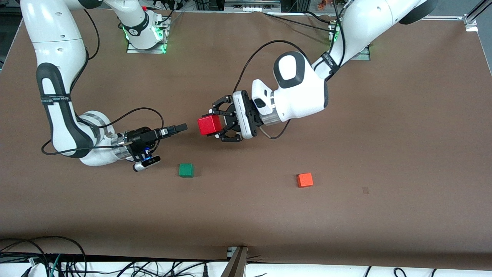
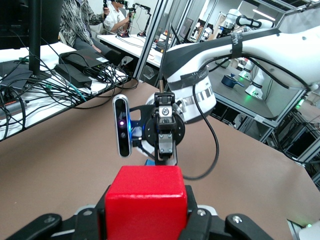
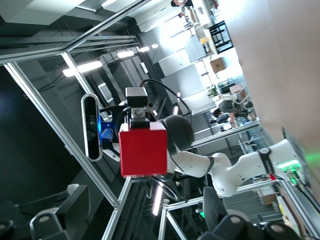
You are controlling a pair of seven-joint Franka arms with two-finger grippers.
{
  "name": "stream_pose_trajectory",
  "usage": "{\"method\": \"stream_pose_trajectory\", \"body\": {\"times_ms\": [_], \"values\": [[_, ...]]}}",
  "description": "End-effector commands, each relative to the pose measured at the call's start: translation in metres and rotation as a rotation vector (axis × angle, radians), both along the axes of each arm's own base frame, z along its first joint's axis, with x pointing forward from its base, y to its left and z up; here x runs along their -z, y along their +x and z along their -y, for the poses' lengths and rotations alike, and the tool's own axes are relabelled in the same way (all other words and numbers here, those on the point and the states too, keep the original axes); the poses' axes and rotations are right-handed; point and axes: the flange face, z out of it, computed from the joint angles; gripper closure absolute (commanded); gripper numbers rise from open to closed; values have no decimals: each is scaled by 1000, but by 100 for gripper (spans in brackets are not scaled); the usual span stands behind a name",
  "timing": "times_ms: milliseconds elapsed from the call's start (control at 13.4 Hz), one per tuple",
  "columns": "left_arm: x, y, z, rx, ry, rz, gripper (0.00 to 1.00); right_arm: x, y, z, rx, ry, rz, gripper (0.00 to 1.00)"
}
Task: Pass red block to right arm, stack on blue
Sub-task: 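Close the right gripper on the red cube beside the left gripper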
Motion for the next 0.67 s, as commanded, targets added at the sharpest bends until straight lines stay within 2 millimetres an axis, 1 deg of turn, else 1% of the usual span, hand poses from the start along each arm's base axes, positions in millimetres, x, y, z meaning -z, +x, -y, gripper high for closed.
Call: {"method": "stream_pose_trajectory", "body": {"times_ms": [0,224,373,597], "values": [[6,9,15,-22,-51,5,100,-2,-5,-15,34,47,-5,0],[15,8,27,-35,-59,0,100,4,-8,-28,42,28,0,0],[15,9,26,-38,-56,3,100,3,-5,-36,66,31,-3,0],[16,8,27,-36,-56,1,100,4,-4,-40,78,18,-5,0]]}}
